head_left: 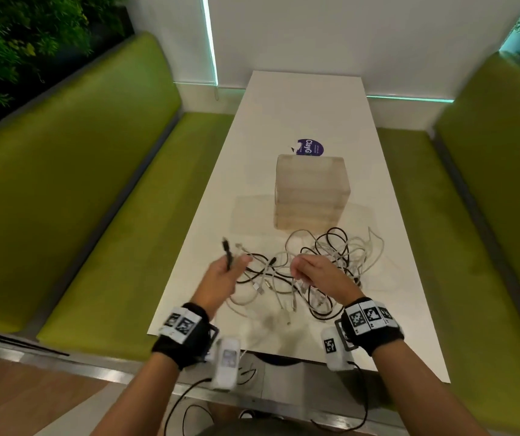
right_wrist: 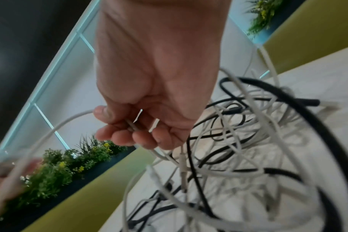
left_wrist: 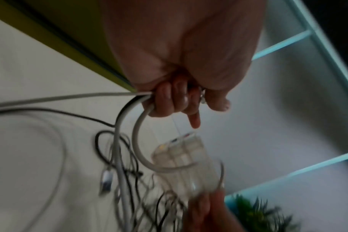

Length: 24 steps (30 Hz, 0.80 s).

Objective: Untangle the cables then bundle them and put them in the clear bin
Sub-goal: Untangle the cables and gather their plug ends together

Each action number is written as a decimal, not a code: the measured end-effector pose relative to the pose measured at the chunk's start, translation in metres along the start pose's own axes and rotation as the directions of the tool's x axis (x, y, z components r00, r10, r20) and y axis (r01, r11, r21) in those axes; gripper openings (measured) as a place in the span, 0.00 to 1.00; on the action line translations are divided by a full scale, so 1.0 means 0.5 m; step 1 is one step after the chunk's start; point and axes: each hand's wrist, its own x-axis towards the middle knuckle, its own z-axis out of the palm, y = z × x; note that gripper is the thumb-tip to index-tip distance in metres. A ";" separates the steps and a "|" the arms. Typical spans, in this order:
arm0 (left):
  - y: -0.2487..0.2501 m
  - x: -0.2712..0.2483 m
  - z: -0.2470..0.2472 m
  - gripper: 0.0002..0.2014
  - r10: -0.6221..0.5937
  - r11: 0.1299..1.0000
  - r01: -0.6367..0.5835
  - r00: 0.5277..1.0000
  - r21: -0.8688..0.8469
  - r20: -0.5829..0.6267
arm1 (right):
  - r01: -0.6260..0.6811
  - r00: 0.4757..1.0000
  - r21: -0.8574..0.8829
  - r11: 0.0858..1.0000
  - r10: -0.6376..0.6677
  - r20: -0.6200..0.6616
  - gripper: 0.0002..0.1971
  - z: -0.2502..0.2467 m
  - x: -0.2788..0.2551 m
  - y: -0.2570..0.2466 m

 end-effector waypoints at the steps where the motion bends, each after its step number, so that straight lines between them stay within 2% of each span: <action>1: -0.002 -0.001 0.027 0.09 -0.009 1.000 0.008 0.999 0.016 0.049 | 0.009 1.000 0.029 1.000 -0.009 0.012 0.18 0.005 0.002 -0.007; 4: 0.003 0.000 0.086 0.07 0.039 0.999 -0.036 0.989 -0.020 0.146 | 0.033 0.997 0.023 0.999 -0.035 0.068 0.19 0.015 0.008 -0.018; 7: 0.009 0.007 0.106 0.10 0.040 0.998 -0.034 0.993 -0.050 0.115 | 0.041 0.991 -0.061 0.997 -0.032 0.131 0.19 0.022 0.010 -0.020; 9: 0.014 0.009 0.108 0.12 0.022 0.992 -0.011 0.996 -0.129 0.086 | 0.036 0.988 -0.069 0.997 -0.025 0.155 0.17 0.025 0.010 -0.023; 11: 0.012 0.012 0.105 0.11 -0.009 0.974 0.034 0.994 -0.226 0.111 | 0.031 0.985 -0.077 0.997 -0.017 0.171 0.15 0.026 0.013 -0.025; 14: 0.014 0.012 0.086 0.11 -0.013 0.933 0.050 0.994 -0.357 0.107 | 0.007 0.980 -0.163 0.987 0.026 0.196 0.13 0.024 0.022 -0.018; 16: 0.033 0.013 0.065 0.12 0.004 0.886 0.030 0.997 -0.462 0.073 | -0.016 0.987 -0.218 0.976 0.050 0.154 0.10 0.023 0.026 0.006; 19: 0.082 0.011 0.010 0.11 0.090 0.790 -0.067 0.996 -0.610 0.007 | -0.069 0.997 -0.266 0.961 0.079 0.026 0.08 0.010 0.033 0.061; 21: 0.111 0.008 -0.040 0.12 0.144 0.720 -0.150 0.987 -0.678 -0.065 | -0.166 0.986 -0.220 0.961 0.160 -0.045 0.09 -0.004 0.033 0.084; 23: 0.127 0.010 -0.092 0.15 0.156 0.672 -0.219 0.976 -0.708 -0.154 | -0.194 0.980 -0.141 0.971 0.186 -0.067 0.11 -0.015 0.031 0.086; 24: 0.126 0.014 -0.113 0.15 0.144 0.674 -0.237 0.971 -0.699 -0.190 | -0.186 0.982 -0.111 0.976 0.179 -0.066 0.12 -0.018 0.031 0.082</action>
